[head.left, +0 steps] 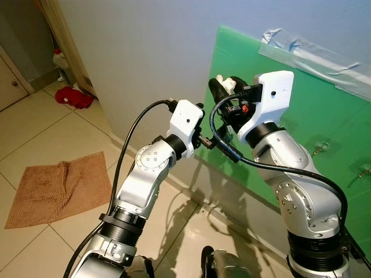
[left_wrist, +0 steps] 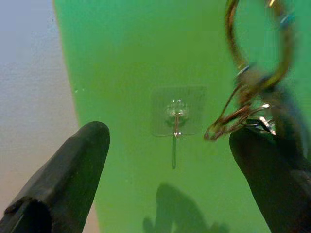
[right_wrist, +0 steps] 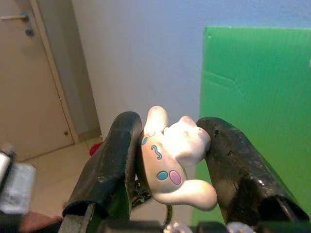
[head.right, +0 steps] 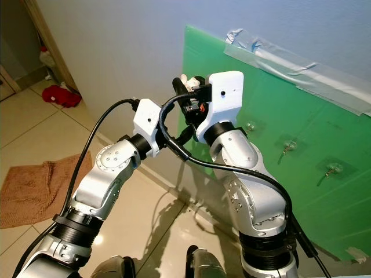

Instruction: Hang keys on a hook

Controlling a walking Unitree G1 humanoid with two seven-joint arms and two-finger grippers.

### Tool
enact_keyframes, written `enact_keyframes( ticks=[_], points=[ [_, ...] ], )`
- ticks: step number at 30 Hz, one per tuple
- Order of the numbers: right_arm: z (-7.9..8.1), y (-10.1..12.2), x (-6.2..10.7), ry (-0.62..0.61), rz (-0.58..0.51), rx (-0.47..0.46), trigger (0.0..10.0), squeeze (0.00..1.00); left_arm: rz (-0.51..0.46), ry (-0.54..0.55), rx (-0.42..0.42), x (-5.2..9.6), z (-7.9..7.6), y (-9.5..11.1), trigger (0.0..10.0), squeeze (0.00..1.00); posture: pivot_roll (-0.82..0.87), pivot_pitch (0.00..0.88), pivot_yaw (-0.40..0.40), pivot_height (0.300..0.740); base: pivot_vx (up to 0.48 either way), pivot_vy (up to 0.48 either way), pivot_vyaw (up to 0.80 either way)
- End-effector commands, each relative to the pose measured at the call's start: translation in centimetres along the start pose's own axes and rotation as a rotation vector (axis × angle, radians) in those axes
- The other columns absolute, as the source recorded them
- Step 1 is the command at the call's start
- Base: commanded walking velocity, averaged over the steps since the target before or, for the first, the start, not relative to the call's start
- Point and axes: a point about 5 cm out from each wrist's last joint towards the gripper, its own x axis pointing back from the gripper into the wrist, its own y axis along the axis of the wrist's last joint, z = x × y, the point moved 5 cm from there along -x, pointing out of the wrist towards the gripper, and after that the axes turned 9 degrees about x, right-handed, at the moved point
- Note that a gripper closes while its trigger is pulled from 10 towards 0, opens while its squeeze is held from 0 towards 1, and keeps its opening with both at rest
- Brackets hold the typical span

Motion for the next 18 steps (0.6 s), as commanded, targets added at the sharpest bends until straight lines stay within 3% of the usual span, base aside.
enact_keyframes(
  ticks=[1,18],
  points=[
    [-0.3,-0.4,0.0,-0.001,0.000,0.024,0.0,0.00,-0.009,-0.006,-0.005,0.5,-0.1,0.4,10.0,0.00,-0.10,0.116,-0.036,0.740,0.000,0.000,0.00],
    [-0.9,-1.5,-1.1,-0.009,0.004,0.057,0.0,0.00,-0.007,0.017,-0.025,2.1,0.4,1.1,10.0,0.00,-0.08,0.122,-0.029,0.740,0.000,0.000,0.00]
  ],
)
